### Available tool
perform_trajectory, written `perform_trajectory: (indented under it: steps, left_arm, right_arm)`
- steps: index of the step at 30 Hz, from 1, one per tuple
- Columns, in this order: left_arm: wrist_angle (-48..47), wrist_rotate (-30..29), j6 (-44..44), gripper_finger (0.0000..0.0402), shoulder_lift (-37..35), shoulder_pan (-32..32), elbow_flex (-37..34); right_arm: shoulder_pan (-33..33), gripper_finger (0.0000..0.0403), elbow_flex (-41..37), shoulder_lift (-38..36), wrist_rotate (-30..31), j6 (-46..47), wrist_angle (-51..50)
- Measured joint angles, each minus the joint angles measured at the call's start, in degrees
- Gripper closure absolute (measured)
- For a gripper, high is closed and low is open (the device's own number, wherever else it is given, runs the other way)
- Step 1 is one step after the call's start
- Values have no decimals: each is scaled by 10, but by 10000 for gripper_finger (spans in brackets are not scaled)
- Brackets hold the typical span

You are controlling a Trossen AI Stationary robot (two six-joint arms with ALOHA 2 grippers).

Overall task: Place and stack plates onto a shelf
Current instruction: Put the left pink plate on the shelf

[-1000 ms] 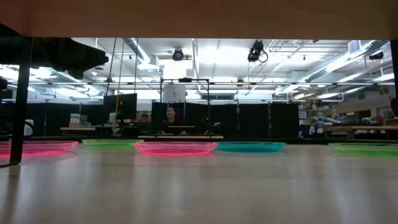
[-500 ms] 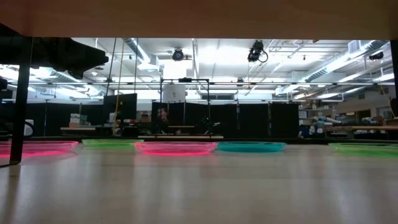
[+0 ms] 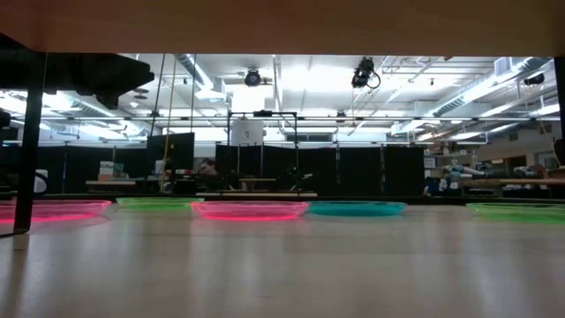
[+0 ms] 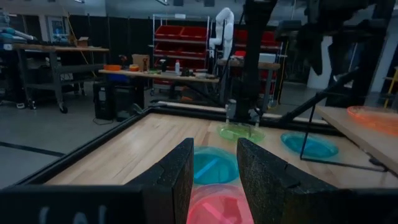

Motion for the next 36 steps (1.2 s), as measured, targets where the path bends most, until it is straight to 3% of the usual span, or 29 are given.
perform_trajectory:
  steps: [6, 22, 29, 36]
  left_arm:
    - [2, -6, -29, 271, 0, 0, 0]
    - [-3, -1, -37, 271, 1, 0, 1]
    - [-178, -4, -64, 271, 33, 0, 85]
    - [-286, -6, -70, 271, 136, 0, 192]
  right_arm:
    - [0, 255, -31, -60, 58, -34, 23]
    - [-54, 255, -345, -336, 82, 30, 222]
    - [-75, 255, -424, -419, 77, 56, 256]
    - [-90, 255, -461, -449, 77, 52, 271]
